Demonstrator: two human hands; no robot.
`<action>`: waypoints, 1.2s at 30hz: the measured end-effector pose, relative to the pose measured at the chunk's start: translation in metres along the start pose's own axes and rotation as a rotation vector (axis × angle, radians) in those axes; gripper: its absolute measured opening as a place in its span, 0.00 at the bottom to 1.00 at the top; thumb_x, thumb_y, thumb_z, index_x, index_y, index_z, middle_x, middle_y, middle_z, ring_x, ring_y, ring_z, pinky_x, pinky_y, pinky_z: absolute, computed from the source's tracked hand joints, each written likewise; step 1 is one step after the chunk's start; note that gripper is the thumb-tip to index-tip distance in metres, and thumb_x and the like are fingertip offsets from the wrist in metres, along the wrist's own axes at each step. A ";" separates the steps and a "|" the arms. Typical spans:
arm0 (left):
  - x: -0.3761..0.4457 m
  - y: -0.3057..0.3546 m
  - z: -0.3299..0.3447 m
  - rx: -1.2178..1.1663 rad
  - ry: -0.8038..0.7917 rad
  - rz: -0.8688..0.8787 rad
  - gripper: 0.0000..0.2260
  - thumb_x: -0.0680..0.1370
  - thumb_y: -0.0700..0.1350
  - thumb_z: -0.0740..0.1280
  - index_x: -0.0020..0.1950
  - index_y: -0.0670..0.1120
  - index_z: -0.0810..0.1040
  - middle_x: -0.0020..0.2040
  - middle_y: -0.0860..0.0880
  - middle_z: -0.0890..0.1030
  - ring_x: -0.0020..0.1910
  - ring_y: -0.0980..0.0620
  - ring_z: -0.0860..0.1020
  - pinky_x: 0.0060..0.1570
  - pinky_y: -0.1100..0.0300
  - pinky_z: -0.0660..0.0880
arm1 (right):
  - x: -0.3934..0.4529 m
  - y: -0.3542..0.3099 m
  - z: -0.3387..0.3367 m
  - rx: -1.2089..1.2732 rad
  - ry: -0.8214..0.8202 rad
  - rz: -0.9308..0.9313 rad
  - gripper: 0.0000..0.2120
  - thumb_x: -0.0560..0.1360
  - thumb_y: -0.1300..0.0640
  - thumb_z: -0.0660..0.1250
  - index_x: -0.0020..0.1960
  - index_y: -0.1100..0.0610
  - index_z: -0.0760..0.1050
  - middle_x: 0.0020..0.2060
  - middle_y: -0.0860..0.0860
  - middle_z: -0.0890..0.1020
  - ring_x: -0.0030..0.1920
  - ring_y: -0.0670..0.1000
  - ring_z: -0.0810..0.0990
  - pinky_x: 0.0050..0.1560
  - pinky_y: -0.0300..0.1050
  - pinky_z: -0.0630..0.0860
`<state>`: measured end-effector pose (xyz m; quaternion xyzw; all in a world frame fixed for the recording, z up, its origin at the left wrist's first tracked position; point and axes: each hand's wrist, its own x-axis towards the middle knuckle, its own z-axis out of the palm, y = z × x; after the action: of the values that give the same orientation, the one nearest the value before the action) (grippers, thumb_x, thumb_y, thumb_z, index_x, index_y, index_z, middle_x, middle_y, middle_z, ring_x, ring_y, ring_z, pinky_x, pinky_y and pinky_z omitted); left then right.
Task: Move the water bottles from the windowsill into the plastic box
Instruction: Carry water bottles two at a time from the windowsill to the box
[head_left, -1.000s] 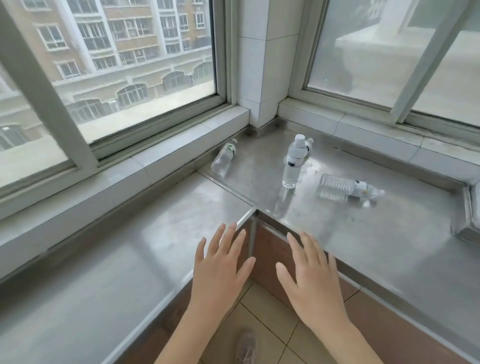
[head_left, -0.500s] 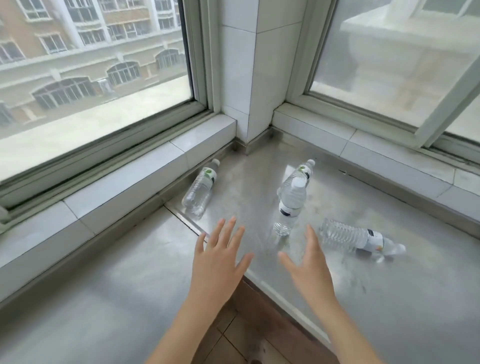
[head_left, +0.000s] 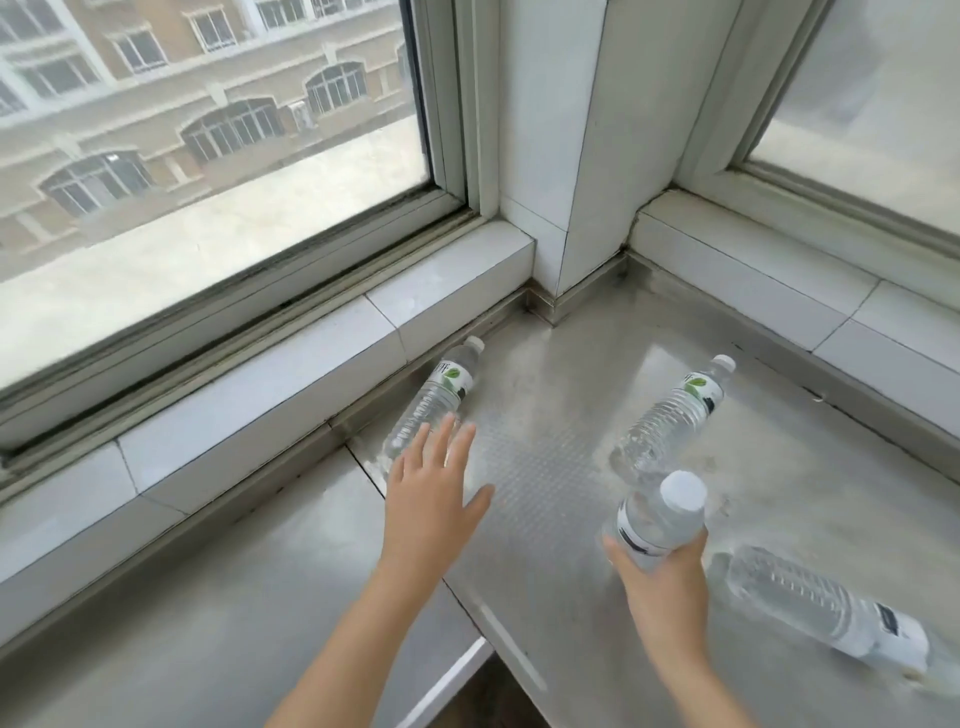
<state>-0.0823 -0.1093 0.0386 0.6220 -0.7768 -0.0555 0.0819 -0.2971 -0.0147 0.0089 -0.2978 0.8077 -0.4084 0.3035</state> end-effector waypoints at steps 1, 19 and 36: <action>0.017 -0.006 0.001 -0.022 -0.056 -0.048 0.31 0.75 0.58 0.69 0.76 0.50 0.67 0.77 0.48 0.67 0.75 0.41 0.65 0.68 0.46 0.67 | 0.002 -0.001 0.001 0.007 0.016 0.009 0.37 0.65 0.53 0.77 0.67 0.52 0.60 0.53 0.50 0.80 0.51 0.56 0.79 0.46 0.48 0.72; 0.084 -0.051 0.036 -0.502 -0.197 -0.356 0.33 0.69 0.48 0.71 0.73 0.53 0.65 0.53 0.47 0.79 0.47 0.45 0.78 0.41 0.56 0.69 | -0.005 -0.027 0.012 0.026 0.066 -0.079 0.27 0.60 0.60 0.81 0.52 0.47 0.72 0.42 0.39 0.81 0.43 0.33 0.78 0.42 0.38 0.71; -0.197 -0.005 -0.121 -1.130 0.560 -0.601 0.37 0.63 0.42 0.82 0.65 0.61 0.70 0.48 0.58 0.83 0.44 0.63 0.82 0.41 0.70 0.77 | -0.142 -0.077 -0.024 0.271 -0.495 -0.458 0.26 0.59 0.58 0.82 0.52 0.43 0.77 0.45 0.37 0.84 0.46 0.40 0.82 0.49 0.43 0.75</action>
<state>-0.0121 0.0838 0.1451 0.6629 -0.3729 -0.3090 0.5710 -0.2063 0.0629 0.1207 -0.5178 0.5609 -0.4845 0.4272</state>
